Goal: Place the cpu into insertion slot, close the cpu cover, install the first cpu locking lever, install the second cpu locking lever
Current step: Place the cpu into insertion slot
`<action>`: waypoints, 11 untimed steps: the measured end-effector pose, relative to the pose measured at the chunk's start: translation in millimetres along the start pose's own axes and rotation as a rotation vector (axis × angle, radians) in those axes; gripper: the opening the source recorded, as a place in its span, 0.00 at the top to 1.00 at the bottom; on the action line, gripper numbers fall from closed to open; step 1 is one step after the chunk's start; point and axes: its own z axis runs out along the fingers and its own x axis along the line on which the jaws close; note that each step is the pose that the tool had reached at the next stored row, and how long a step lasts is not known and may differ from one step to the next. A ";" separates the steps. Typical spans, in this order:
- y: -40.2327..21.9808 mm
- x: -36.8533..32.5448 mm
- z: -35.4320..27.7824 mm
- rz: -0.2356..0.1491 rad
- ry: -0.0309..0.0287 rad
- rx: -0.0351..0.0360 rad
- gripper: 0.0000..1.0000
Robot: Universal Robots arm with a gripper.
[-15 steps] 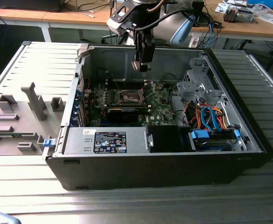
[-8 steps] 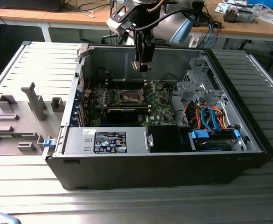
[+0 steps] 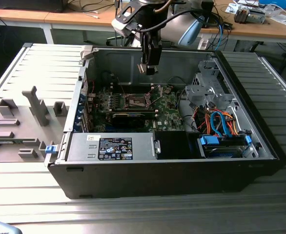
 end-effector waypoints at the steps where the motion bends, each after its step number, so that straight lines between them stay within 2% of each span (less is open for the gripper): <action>1: 0.0 0.0 0.0 0.001 0.0000 0.0000 0.45; 11: 0.0 0.0 0.0 0.013 -0.0004 0.0006 0.45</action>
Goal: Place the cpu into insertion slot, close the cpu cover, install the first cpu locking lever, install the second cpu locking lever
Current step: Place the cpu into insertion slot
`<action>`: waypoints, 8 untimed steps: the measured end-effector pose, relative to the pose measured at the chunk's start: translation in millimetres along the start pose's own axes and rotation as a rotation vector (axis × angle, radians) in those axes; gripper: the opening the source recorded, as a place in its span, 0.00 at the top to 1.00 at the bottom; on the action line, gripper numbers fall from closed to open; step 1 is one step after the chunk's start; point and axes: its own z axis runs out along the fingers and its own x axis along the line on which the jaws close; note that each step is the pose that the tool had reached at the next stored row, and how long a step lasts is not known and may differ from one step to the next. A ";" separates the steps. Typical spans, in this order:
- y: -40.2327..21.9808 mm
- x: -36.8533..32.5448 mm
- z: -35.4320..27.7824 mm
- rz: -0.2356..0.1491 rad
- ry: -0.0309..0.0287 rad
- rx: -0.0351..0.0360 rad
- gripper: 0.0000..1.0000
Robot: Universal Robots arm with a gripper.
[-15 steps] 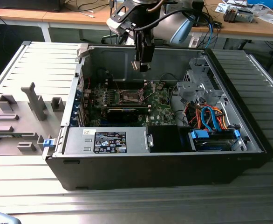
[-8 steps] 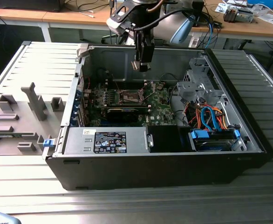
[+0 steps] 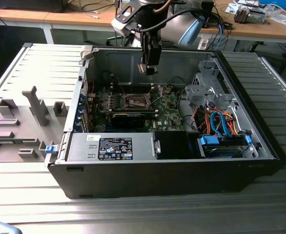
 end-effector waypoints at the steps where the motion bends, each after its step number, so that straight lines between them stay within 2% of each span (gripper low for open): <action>1: 0.0 0.0 0.0 0.001 0.0000 0.0001 0.45; 8: 0.0 0.0 0.0 0.009 -0.0003 0.0005 0.45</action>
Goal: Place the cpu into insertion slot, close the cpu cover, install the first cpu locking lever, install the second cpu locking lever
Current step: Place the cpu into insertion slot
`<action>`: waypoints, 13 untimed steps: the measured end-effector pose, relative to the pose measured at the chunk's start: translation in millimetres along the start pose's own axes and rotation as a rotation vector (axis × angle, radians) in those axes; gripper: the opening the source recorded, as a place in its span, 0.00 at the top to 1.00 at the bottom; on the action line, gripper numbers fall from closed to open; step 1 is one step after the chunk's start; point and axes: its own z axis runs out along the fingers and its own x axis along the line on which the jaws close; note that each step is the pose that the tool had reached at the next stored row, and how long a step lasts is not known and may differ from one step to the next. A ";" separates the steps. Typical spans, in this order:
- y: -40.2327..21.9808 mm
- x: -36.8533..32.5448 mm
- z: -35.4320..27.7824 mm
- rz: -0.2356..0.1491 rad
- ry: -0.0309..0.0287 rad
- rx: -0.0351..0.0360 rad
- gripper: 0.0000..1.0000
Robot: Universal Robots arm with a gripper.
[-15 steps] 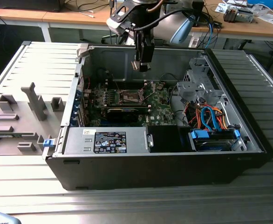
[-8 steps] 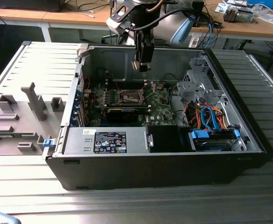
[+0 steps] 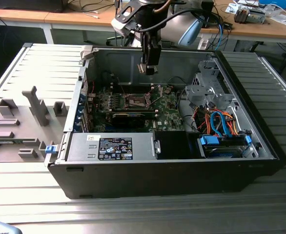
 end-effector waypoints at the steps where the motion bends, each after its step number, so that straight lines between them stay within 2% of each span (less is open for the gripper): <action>1: 0.0 0.0 0.0 0.001 0.0000 0.0000 0.45; 13: 0.0 0.0 0.0 0.016 -0.0004 0.0007 0.45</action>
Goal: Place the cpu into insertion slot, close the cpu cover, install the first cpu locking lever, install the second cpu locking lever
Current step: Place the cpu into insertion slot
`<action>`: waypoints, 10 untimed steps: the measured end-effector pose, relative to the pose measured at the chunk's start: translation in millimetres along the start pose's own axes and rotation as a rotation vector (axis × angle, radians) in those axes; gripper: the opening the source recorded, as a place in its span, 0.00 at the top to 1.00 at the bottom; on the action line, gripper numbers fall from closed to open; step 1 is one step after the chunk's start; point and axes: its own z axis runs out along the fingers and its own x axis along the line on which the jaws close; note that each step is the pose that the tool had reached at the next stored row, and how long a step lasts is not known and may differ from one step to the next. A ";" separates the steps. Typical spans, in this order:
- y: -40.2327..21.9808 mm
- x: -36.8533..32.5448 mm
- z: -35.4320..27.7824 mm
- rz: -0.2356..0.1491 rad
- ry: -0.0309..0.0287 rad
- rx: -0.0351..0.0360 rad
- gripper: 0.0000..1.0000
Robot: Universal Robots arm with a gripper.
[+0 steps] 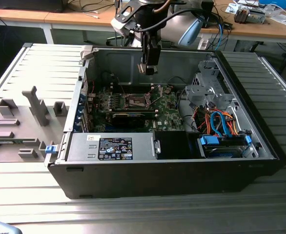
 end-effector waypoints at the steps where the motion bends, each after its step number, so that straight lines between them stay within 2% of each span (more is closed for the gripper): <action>1: 0.0 0.0 0.0 0.002 -0.0001 0.0001 0.45; 10: 0.0 0.0 0.0 0.011 -0.0003 0.0005 0.45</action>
